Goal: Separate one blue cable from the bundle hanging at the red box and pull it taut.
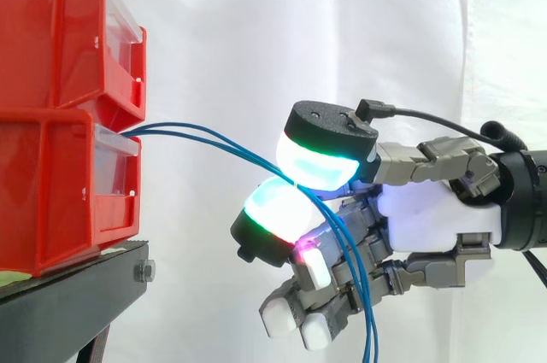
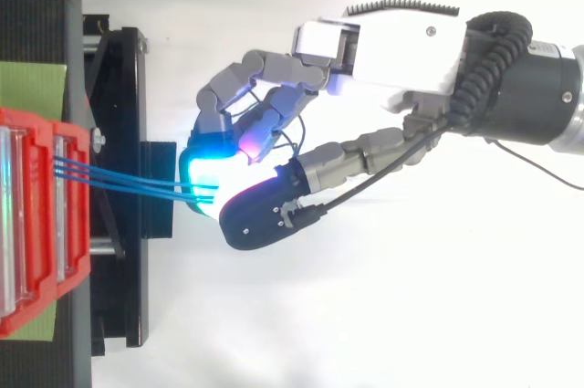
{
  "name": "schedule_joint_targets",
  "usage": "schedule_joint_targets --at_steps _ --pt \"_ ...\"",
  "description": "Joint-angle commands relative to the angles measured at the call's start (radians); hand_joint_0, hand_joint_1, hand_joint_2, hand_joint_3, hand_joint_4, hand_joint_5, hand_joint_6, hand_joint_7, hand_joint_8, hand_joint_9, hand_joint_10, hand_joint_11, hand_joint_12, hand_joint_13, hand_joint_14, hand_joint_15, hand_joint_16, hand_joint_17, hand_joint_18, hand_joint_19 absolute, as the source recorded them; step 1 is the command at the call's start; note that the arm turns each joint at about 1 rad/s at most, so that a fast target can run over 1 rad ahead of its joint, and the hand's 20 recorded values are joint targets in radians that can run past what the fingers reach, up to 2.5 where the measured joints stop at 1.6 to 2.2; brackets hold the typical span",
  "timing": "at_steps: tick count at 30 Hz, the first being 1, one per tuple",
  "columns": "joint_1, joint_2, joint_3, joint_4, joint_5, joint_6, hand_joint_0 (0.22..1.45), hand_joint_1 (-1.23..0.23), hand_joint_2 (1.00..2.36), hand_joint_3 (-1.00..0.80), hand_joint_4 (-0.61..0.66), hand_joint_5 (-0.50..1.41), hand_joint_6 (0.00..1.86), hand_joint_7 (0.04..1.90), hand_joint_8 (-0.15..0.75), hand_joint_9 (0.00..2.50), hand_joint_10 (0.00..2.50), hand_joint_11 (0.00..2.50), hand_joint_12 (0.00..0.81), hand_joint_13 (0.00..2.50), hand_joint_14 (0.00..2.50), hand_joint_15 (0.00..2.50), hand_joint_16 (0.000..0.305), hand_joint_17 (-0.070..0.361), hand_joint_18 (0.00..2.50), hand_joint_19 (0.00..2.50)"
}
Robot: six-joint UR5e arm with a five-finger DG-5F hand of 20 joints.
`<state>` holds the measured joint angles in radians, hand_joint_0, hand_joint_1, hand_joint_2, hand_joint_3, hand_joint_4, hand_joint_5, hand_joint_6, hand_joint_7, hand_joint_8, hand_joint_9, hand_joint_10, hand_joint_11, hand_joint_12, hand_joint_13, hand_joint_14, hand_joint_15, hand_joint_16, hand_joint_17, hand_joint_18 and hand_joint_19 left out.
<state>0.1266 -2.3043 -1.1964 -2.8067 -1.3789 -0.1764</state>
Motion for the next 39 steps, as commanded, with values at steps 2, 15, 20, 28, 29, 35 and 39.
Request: schedule_joint_targets --at_steps 2,15,20,28,29,35,39 --pt "-0.001 0.0 0.0 -0.001 0.0 0.0 0.73 -0.86 1.01 -0.36 -0.06 -0.18 0.92 1.14 0.249 0.97 0.02 0.77 0.307 0.73 0.02 0.45 0.041 0.092 0.63 0.55" --pt "-0.001 0.0 0.0 -0.004 0.0 0.0 0.71 -0.93 1.0 -0.5 -0.06 -0.18 0.92 1.05 0.223 0.99 0.02 0.79 0.296 0.75 0.02 0.45 0.04 0.09 0.65 0.52" --pt "-0.001 0.0 0.0 -0.004 0.0 -0.006 0.56 -0.94 1.0 -0.5 0.03 -0.16 0.91 1.06 0.248 1.03 0.02 0.78 0.31 0.78 0.02 0.47 0.042 0.094 0.68 0.56" --pt "0.001 0.0 0.0 -0.004 -0.003 -0.006 0.45 -0.77 1.0 -0.5 0.08 -0.16 0.9 0.98 0.293 1.05 0.02 0.76 0.356 0.81 0.02 0.47 0.05 0.113 0.73 0.58" --pt "0.001 -0.001 0.0 -0.004 -0.006 -0.006 0.46 -0.72 1.0 -0.5 0.08 -0.16 0.9 0.97 0.289 1.05 0.02 0.76 0.354 0.81 0.02 0.48 0.049 0.111 0.72 0.59" --pt "0.001 0.0 0.0 -0.004 -0.008 -0.006 0.59 -0.57 1.0 -0.5 0.05 -0.16 0.88 1.04 0.27 1.04 0.02 0.77 0.32 0.78 0.02 0.49 0.042 0.096 0.67 0.62" --pt "0.001 0.0 0.0 -0.004 -0.008 -0.006 0.62 -0.61 1.0 -0.47 0.05 -0.16 0.89 1.07 0.275 1.04 0.02 0.78 0.323 0.79 0.02 0.49 0.042 0.095 0.68 0.62"
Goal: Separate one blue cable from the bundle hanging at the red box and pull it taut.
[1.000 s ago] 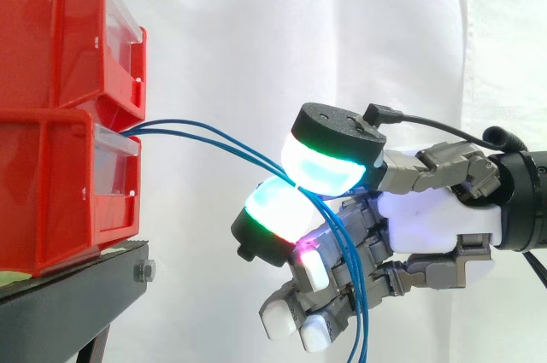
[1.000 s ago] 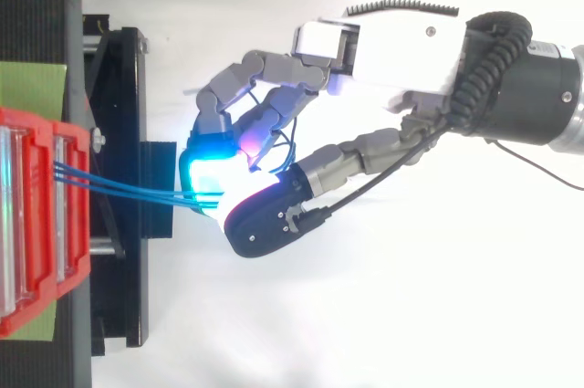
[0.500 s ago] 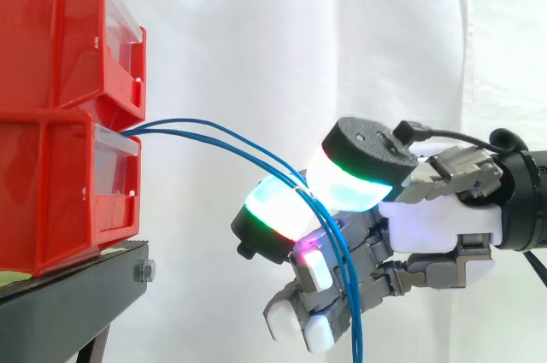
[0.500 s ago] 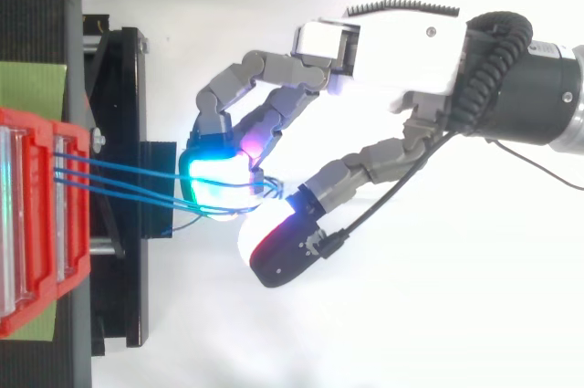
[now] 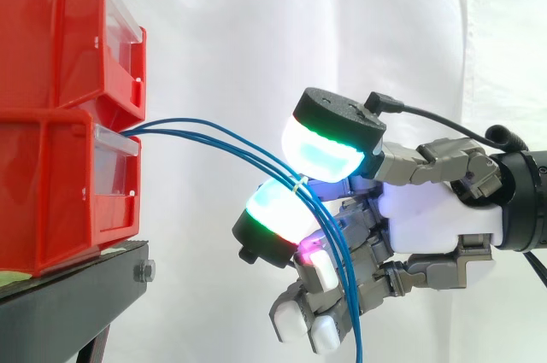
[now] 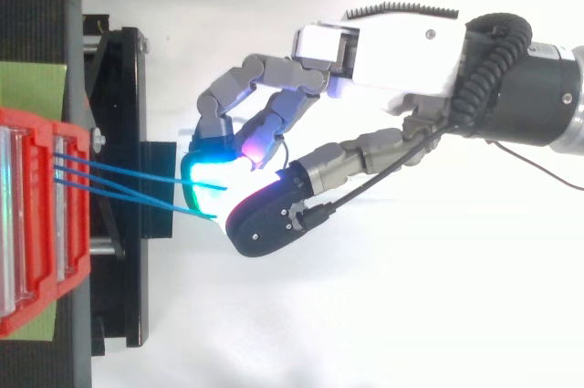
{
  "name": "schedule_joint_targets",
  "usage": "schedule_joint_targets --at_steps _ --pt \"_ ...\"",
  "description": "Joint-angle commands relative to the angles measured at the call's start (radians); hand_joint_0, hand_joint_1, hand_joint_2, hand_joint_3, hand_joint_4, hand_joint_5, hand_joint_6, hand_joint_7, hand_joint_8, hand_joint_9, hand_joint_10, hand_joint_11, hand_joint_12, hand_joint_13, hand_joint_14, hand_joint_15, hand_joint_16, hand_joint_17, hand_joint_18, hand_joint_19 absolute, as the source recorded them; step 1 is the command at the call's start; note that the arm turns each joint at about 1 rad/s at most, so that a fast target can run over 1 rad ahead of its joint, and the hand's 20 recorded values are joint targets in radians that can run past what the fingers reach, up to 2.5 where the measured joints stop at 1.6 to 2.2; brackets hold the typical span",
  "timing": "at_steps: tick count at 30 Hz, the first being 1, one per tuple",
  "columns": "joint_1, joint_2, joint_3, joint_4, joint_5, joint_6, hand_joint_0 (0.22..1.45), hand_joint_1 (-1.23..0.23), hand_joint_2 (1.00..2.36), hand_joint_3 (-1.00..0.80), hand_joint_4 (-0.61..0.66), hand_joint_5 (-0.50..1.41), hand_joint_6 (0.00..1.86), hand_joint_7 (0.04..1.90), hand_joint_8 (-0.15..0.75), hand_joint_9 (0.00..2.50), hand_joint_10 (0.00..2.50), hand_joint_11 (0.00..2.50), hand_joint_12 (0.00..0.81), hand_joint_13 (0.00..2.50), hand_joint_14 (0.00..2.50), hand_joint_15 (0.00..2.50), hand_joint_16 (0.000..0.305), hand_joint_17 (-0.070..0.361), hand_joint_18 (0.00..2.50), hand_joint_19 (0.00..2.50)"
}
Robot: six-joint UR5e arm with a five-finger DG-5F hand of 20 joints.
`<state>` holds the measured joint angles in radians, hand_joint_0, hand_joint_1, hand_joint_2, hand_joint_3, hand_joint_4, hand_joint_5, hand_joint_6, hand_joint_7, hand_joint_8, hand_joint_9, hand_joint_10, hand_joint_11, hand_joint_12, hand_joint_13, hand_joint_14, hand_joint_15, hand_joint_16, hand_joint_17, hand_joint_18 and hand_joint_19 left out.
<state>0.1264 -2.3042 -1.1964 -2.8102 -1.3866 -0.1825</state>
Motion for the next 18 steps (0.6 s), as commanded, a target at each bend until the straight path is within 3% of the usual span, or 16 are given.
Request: schedule_joint_targets --at_steps 1,9,18 --pt "-0.001 -0.001 0.0 0.0 0.0 0.0 0.62 -0.65 1.01 -0.42 0.05 -0.16 0.89 1.09 0.278 1.04 0.03 0.78 0.322 0.79 0.02 0.49 0.042 0.095 0.69 0.63" --pt "-0.001 0.0 0.0 0.0 0.0 0.0 0.66 -0.8 1.02 -0.28 0.01 -0.17 0.91 1.1 0.274 1.03 0.02 0.79 0.32 0.8 0.02 0.48 0.042 0.095 0.69 0.61" --pt "-0.008 0.0 0.0 0.0 -0.006 0.0 0.75 -0.87 1.01 -0.43 -0.07 -0.18 0.92 1.06 0.249 1.0 0.02 0.79 0.309 0.79 0.02 0.48 0.041 0.092 0.68 0.57"
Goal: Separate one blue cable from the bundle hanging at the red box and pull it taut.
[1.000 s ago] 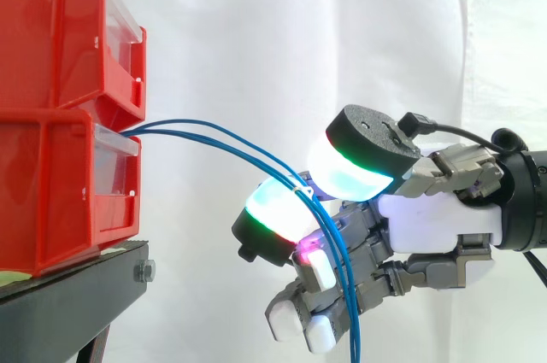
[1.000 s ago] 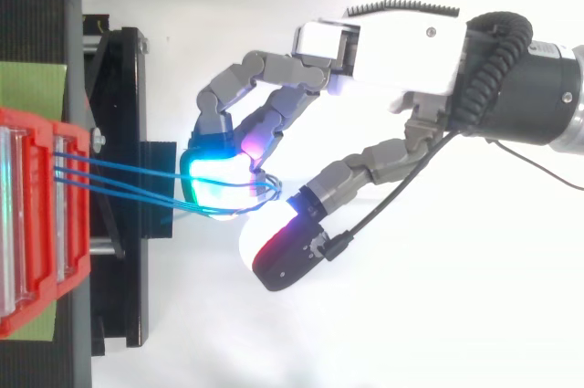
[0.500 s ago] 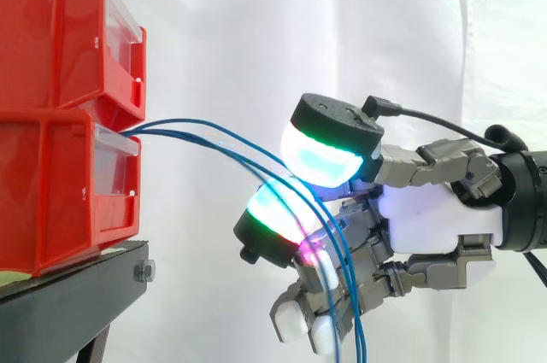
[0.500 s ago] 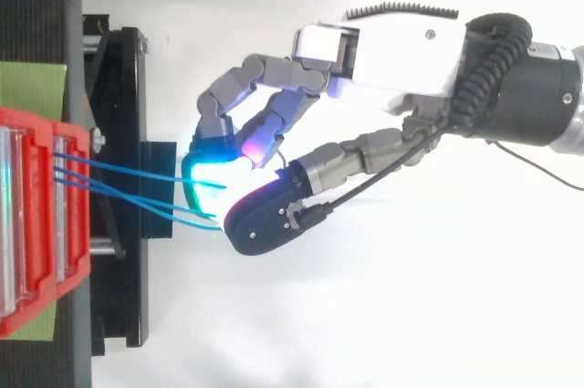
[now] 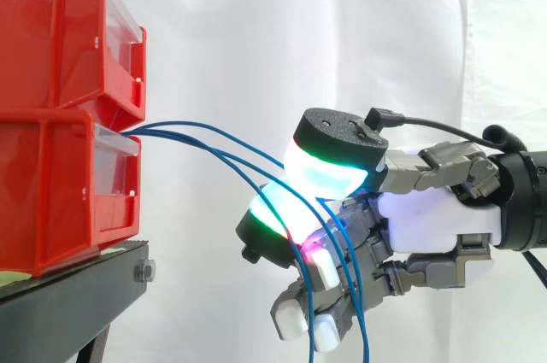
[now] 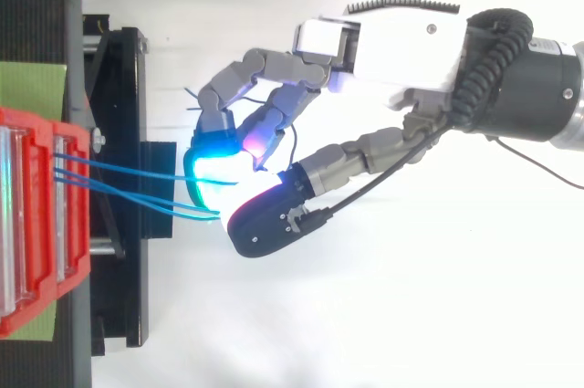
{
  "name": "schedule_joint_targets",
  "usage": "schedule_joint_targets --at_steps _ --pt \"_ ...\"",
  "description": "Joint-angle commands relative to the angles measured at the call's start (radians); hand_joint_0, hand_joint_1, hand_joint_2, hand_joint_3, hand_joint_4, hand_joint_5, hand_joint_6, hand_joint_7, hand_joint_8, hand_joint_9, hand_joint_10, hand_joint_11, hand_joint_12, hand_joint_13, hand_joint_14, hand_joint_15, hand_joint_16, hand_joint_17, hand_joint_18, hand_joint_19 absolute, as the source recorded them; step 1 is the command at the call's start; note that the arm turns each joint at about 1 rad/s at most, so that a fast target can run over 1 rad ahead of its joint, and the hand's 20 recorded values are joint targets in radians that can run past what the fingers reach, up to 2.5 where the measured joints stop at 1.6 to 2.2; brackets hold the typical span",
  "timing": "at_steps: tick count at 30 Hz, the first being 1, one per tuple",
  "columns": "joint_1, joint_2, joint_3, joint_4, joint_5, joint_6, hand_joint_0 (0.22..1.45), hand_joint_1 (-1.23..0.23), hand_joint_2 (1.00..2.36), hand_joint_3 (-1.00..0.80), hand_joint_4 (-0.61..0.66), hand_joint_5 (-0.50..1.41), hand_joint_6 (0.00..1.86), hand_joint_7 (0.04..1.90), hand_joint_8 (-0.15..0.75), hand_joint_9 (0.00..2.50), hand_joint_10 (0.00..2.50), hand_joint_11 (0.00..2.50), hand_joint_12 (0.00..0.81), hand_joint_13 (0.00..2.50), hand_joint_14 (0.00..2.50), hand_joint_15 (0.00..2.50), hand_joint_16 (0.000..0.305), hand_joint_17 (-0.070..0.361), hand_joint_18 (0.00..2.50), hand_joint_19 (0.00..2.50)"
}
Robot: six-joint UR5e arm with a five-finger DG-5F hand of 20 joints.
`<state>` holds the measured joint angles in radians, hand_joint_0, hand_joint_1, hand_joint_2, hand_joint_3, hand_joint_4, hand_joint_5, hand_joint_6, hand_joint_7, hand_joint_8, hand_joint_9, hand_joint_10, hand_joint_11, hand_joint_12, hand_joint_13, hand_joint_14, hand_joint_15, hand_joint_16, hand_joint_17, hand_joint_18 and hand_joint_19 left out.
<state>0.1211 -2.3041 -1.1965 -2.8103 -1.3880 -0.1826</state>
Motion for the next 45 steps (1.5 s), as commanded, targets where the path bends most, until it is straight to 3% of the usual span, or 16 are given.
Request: schedule_joint_targets --at_steps 1,7,16,23,29,33,38,45 --pt "-0.005 0.0 0.0 0.0 -0.009 0.0 0.76 -0.87 1.0 -0.48 -0.08 -0.19 0.92 1.03 0.247 1.0 0.02 0.8 0.305 0.79 0.02 0.48 0.041 0.092 0.68 0.55" --pt "-0.008 0.011 0.0 -0.009 -0.014 -0.005 0.75 -0.88 1.0 -0.5 -0.04 -0.19 0.92 1.0 0.24 1.0 0.02 0.79 0.304 0.79 0.02 0.47 0.041 0.092 0.68 0.54" --pt "-0.021 0.022 0.002 -0.057 -0.032 -0.014 0.58 -0.95 1.0 -0.5 0.04 -0.18 0.91 1.02 0.246 1.0 0.02 0.81 0.307 0.79 0.02 0.48 0.042 0.094 0.67 0.57" --pt "-0.028 0.029 0.002 -0.061 -0.046 -0.034 0.48 -0.83 1.0 -0.5 0.07 -0.18 0.91 0.95 0.282 1.02 0.02 0.78 0.342 0.8 0.02 0.48 0.048 0.108 0.69 0.58" --pt "-0.029 0.038 0.0 -0.078 -0.046 -0.04 0.51 -0.58 1.0 -0.5 0.07 -0.17 0.89 0.95 0.286 1.04 0.02 0.77 0.343 0.8 0.02 0.48 0.047 0.105 0.69 0.61" --pt "-0.031 0.038 0.0 -0.081 -0.046 -0.04 0.55 -0.52 1.0 -0.5 0.06 -0.17 0.88 0.98 0.278 1.03 0.02 0.76 0.332 0.79 0.02 0.49 0.044 0.1 0.68 0.63" --pt "-0.032 0.038 0.0 -0.083 -0.046 -0.04 0.6 -0.5 1.0 -0.5 0.05 -0.17 0.88 1.02 0.275 1.03 0.02 0.77 0.326 0.79 0.02 0.49 0.043 0.096 0.67 0.64" --pt "-0.034 0.049 0.0 -0.095 -0.046 -0.043 0.6 -0.59 1.02 -0.29 0.02 -0.16 0.91 1.07 0.272 1.07 0.02 0.79 0.326 0.8 0.02 0.5 0.043 0.098 0.68 0.64"
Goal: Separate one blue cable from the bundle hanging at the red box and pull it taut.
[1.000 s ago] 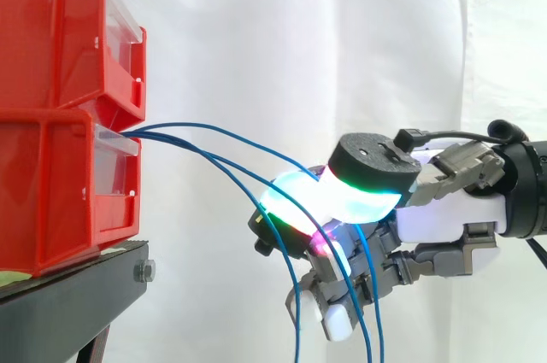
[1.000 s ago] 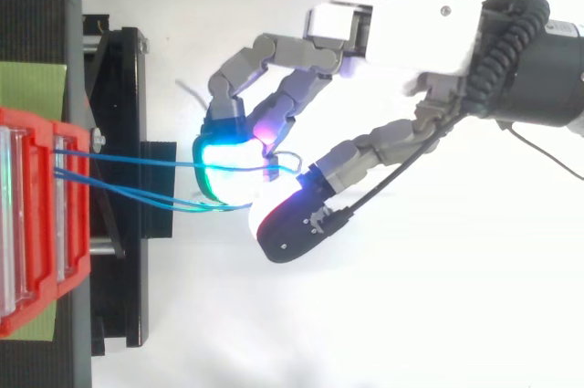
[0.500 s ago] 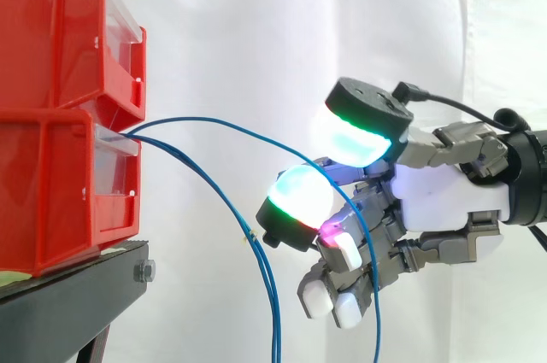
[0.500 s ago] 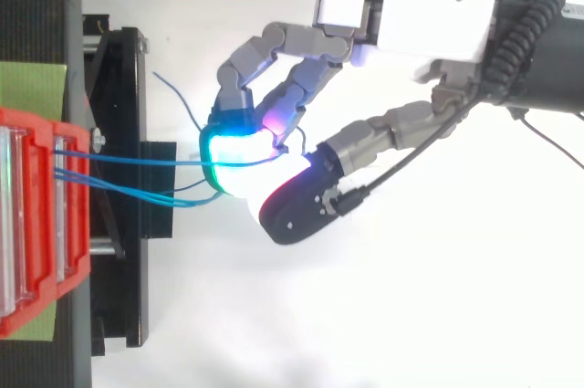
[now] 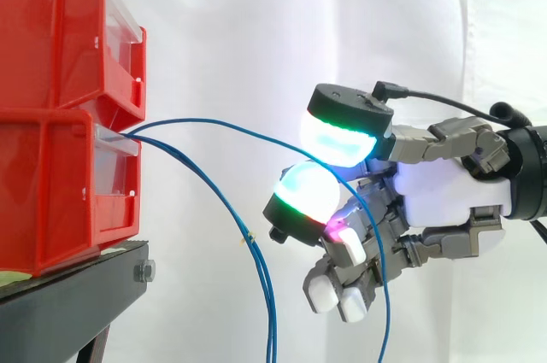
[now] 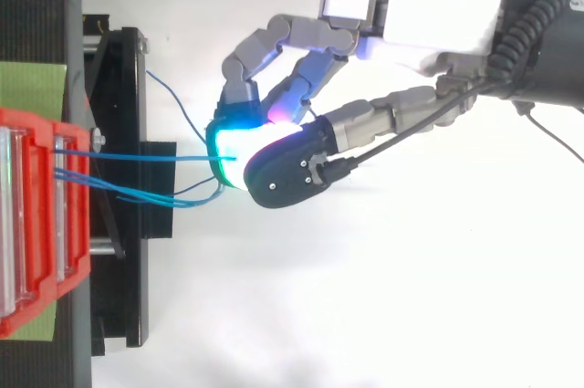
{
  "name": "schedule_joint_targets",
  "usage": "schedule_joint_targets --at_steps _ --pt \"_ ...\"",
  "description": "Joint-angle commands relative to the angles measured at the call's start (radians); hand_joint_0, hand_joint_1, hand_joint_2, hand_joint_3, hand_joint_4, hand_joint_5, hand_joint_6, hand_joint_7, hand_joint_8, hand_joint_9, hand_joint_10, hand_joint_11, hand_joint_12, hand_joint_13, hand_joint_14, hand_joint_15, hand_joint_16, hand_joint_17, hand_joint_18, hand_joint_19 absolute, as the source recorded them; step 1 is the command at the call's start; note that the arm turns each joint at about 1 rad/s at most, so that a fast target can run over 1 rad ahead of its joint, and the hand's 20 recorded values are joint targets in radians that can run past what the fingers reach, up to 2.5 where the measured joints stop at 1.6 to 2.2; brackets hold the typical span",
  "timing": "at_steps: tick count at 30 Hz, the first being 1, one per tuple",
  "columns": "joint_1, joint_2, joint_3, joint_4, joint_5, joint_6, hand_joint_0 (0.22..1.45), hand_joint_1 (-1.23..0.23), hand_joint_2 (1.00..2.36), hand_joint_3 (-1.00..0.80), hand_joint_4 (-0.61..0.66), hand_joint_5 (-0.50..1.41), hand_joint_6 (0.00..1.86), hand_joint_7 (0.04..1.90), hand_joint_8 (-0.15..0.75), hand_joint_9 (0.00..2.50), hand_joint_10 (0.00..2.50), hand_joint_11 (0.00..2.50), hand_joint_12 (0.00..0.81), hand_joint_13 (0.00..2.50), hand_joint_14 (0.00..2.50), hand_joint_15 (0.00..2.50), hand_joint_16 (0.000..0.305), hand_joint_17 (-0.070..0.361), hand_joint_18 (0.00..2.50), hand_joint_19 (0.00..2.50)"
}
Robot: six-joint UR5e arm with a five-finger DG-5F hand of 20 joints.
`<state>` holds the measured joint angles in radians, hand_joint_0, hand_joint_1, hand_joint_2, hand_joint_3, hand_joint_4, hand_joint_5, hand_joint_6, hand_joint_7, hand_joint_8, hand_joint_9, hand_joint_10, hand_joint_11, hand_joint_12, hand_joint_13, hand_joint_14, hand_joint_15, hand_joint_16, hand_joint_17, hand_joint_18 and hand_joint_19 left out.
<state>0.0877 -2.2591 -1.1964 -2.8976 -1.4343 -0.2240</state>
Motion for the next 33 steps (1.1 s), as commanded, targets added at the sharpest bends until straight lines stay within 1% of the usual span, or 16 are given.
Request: schedule_joint_targets --at_steps 1,8,12,13,17,24,26,31,33 --pt "-0.002 0.009 0.0 -0.012 0.0 -0.003 0.59 -0.61 1.02 -0.26 0.02 -0.16 0.91 1.09 0.274 1.07 0.02 0.79 0.327 0.8 0.02 0.5 0.043 0.098 0.69 0.63" --pt "-0.002 0.012 0.0 -0.031 0.0 -0.005 0.6 -0.71 1.03 -0.13 0.02 -0.16 0.92 1.14 0.27 1.07 0.02 0.8 0.327 0.81 0.02 0.5 0.044 0.098 0.69 0.62" --pt "-0.002 0.012 0.0 -0.031 0.0 -0.006 0.62 -0.73 1.03 -0.12 -0.01 -0.17 0.92 1.15 0.263 1.07 0.02 0.81 0.324 0.81 0.02 0.49 0.043 0.097 0.69 0.62" --pt "-0.002 0.012 0.0 -0.031 0.0 -0.006 0.63 -0.73 1.03 -0.12 -0.03 -0.17 0.93 1.14 0.261 1.06 0.02 0.8 0.323 0.81 0.02 0.5 0.044 0.098 0.69 0.62" --pt "-0.002 0.01 0.0 -0.029 0.003 -0.008 0.67 -0.77 1.02 -0.19 -0.07 -0.18 0.94 1.14 0.256 1.06 0.02 0.8 0.318 0.8 0.02 0.49 0.043 0.097 0.69 0.6" --pt "-0.002 0.012 0.0 -0.029 0.005 -0.008 0.72 -0.75 1.01 -0.38 -0.06 -0.19 0.94 1.09 0.25 1.01 0.02 0.8 0.309 0.78 0.02 0.48 0.042 0.096 0.66 0.58" --pt "-0.002 0.012 0.0 -0.029 0.005 -0.008 0.72 -0.75 1.01 -0.41 -0.07 -0.2 0.94 1.1 0.249 1.01 0.02 0.81 0.31 0.78 0.02 0.48 0.043 0.096 0.66 0.57" --pt "0.0 0.01 0.0 -0.029 0.008 -0.008 0.73 -0.76 1.0 -0.45 -0.08 -0.2 0.93 1.19 0.245 1.01 0.02 0.81 0.31 0.77 0.02 0.47 0.042 0.095 0.66 0.58" --pt "-0.002 0.01 0.0 -0.029 0.008 -0.008 0.74 -0.76 1.0 -0.45 -0.08 -0.2 0.94 1.18 0.248 1.01 0.02 0.8 0.309 0.77 0.02 0.48 0.043 0.096 0.66 0.58"
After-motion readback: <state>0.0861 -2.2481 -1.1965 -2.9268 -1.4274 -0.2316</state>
